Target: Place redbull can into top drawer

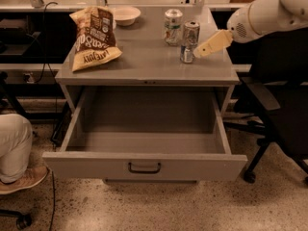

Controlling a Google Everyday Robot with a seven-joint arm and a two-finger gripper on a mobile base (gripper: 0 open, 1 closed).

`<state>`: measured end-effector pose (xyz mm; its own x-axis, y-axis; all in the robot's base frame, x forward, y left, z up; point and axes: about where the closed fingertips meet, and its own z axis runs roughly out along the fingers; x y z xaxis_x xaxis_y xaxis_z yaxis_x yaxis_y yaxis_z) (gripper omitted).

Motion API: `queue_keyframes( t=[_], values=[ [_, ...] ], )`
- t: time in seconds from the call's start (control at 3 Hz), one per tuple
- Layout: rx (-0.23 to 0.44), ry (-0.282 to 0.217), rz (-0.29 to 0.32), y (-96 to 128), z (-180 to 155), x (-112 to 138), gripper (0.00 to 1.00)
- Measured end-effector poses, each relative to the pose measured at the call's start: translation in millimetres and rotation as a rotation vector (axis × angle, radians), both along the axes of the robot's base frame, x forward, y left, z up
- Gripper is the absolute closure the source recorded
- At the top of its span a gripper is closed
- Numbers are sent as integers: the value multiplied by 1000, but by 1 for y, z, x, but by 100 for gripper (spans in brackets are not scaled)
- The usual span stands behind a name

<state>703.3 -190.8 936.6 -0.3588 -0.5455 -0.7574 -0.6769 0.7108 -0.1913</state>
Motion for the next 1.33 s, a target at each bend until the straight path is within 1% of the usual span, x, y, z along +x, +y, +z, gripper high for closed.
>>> queue_keyframes(
  t=[0.33,0.67,1.0,1.33],
  values=[
    [95,-15,-37,22,-9,30,0],
    [161,-32,-71,39,-17,52,0],
    [229,-57,-103,58,-25,77,3],
    [262,-69,-116,66,-29,88,26]
  ],
)
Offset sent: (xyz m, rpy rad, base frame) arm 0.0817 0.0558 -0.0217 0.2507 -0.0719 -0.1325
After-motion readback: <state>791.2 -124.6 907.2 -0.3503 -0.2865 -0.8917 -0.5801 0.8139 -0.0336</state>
